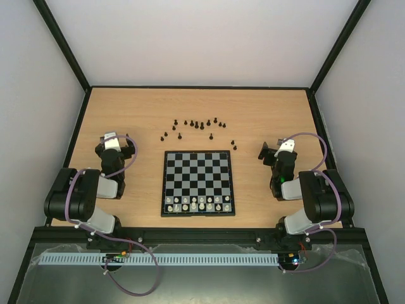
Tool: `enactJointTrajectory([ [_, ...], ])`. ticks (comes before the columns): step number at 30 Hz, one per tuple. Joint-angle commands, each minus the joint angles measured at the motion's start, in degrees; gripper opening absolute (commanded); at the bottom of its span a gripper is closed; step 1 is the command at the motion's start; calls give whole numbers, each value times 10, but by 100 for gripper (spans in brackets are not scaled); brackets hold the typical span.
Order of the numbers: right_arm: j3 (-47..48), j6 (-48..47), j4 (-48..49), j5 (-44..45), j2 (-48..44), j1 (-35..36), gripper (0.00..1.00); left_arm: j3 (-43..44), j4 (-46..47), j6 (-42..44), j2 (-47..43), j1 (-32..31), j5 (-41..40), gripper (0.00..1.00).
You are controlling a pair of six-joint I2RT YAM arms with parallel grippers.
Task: Set up the chess pieces on the board
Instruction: Pick up the chess piece at the center of the board.
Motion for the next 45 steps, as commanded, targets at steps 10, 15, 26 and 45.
enactJointTrajectory([
  [10, 7, -3, 23, 3, 2, -3, 99, 9, 15, -5, 0, -2, -1, 99],
  [15, 7, -4, 23, 3, 2, -3, 98, 9, 15, -4, 0, -2, -1, 99],
  [26, 36, -7, -49, 4, -32, -3, 99, -4, 21, -2, -21, -6, -8, 99],
  [45, 194, 213, -574, -110, -365, -3, 99, 148, -348, -108, -151, -81, -179, 99],
])
